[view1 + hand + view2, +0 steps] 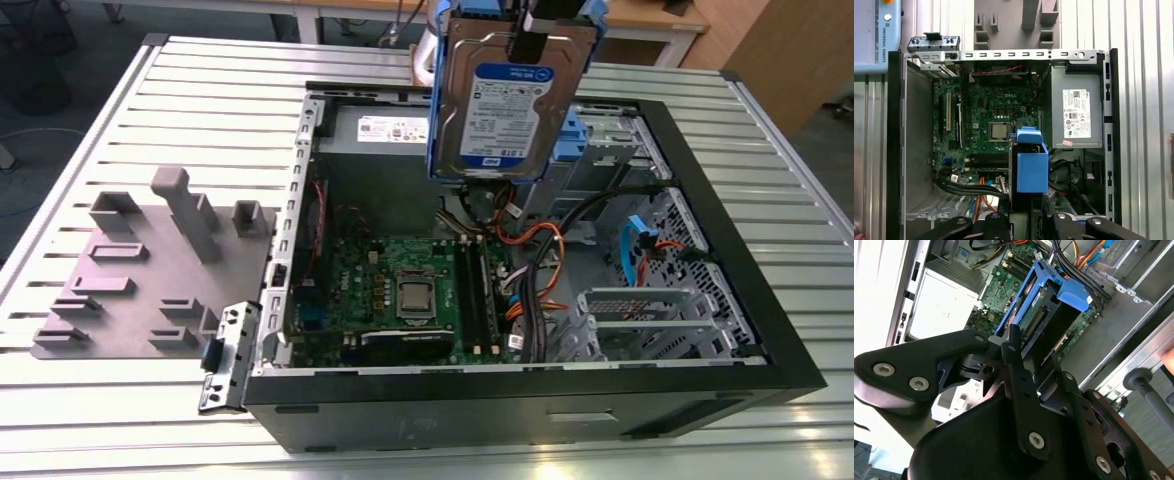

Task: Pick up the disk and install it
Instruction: 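Pick up the disk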

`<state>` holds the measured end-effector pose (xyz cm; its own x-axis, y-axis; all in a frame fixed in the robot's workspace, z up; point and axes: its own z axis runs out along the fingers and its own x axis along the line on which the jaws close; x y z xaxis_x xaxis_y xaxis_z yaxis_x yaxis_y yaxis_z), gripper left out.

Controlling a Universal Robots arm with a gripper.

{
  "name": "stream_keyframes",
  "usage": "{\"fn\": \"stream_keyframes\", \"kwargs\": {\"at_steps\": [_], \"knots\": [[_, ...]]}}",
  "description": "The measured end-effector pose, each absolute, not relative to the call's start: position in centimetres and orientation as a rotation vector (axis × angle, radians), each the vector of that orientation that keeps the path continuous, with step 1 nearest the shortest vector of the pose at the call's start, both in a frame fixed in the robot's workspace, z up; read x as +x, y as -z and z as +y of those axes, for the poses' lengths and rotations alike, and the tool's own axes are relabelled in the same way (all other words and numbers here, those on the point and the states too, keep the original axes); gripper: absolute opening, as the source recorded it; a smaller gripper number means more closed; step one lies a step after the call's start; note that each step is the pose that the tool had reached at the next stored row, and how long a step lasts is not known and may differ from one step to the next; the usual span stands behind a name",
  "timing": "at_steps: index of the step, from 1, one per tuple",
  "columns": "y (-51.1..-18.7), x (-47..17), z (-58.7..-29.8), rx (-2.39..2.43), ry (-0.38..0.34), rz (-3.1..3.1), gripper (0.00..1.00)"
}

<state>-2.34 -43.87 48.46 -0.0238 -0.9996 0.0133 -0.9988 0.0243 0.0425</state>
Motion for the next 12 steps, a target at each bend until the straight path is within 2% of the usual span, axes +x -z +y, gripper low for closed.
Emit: {"fn": "stream_keyframes", "kwargs": {"at_steps": [12], "knots": [[-48.5, -2.3, -45.4, 2.165, 0.027, -2.217, 0.35]]}}
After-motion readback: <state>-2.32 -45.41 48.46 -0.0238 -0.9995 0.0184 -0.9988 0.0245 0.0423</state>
